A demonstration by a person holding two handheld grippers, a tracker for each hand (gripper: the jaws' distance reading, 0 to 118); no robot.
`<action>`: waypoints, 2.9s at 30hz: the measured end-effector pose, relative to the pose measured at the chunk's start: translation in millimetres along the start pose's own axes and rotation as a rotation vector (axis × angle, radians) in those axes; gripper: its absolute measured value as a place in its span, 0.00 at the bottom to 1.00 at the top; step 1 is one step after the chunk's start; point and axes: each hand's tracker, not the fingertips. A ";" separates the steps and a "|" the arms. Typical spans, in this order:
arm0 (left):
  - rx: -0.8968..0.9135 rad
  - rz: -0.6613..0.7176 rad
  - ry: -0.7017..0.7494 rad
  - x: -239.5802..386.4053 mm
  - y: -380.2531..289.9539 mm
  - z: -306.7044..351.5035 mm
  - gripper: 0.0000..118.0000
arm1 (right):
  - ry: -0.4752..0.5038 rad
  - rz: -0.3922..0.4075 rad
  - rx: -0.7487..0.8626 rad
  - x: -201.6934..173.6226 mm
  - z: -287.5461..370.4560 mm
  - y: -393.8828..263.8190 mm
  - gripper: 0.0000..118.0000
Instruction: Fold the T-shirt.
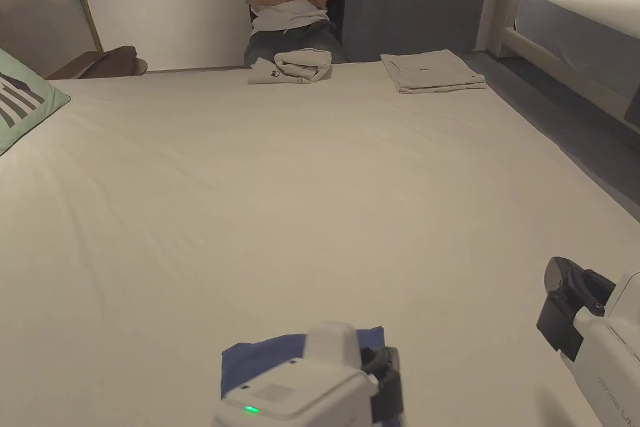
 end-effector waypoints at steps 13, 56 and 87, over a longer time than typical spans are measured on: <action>0.276 0.243 0.288 -116.8 10.6 137.7 0.03 | 0.311 0.034 -0.194 -82.0 -31.6 -52.1 0.00; -0.217 0.711 -0.181 -208.8 -15.3 63.9 0.19 | 0.422 0.016 -0.706 -109.4 -102.9 -93.2 0.00; -0.016 0.689 0.487 -373.7 33.9 302.3 0.84 | 0.486 0.102 -0.605 -209.1 -116.8 -61.7 0.00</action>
